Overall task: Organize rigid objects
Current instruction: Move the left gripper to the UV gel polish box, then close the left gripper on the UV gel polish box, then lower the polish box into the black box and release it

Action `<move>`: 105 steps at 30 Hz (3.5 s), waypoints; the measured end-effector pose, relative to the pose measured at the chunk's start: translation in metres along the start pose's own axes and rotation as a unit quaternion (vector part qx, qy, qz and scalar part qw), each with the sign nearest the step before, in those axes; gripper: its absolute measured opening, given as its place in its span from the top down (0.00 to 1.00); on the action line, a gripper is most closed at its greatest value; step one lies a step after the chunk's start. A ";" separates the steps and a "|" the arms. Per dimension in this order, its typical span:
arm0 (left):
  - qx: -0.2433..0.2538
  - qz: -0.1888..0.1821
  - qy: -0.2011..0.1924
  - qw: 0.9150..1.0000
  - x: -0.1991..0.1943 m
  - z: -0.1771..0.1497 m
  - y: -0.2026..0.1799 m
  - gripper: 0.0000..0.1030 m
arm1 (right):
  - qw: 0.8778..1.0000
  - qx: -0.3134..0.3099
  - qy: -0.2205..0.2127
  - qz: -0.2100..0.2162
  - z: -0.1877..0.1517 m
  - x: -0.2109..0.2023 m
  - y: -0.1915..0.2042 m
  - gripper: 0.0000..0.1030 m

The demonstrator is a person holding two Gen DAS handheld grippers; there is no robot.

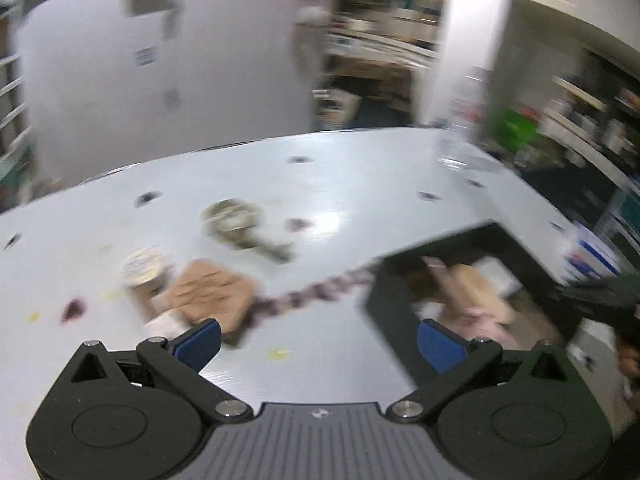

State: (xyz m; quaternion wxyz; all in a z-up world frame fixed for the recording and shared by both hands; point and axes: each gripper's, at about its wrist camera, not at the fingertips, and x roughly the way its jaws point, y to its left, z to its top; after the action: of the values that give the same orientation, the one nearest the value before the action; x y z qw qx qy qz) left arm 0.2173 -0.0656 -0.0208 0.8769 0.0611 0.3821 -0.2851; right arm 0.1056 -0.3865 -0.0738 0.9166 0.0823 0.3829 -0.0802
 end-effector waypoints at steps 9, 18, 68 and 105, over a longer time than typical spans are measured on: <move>-0.089 0.123 -0.016 0.988 0.025 -0.014 0.053 0.21 | 1.000 0.000 0.001 0.000 -0.001 0.000 0.000 0.96; -0.111 0.181 -0.003 0.977 0.059 -0.023 0.062 0.42 | 1.000 0.000 0.002 0.000 -0.001 0.001 0.000 0.96; -0.047 -0.096 -0.042 0.993 0.007 -0.006 -0.054 0.69 | 1.000 -0.002 0.004 -0.002 -0.002 0.003 0.000 0.97; 0.097 -0.211 0.094 0.968 0.067 -0.005 -0.174 0.43 | 1.000 0.008 0.003 0.013 -0.002 0.002 -0.005 0.96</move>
State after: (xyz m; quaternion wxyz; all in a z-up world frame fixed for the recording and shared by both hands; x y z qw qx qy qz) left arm 0.1554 -0.2383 -0.0523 0.7469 0.0907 0.4377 -0.4922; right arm 0.1045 -0.3908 -0.0768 0.9156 0.0952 0.3841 -0.0711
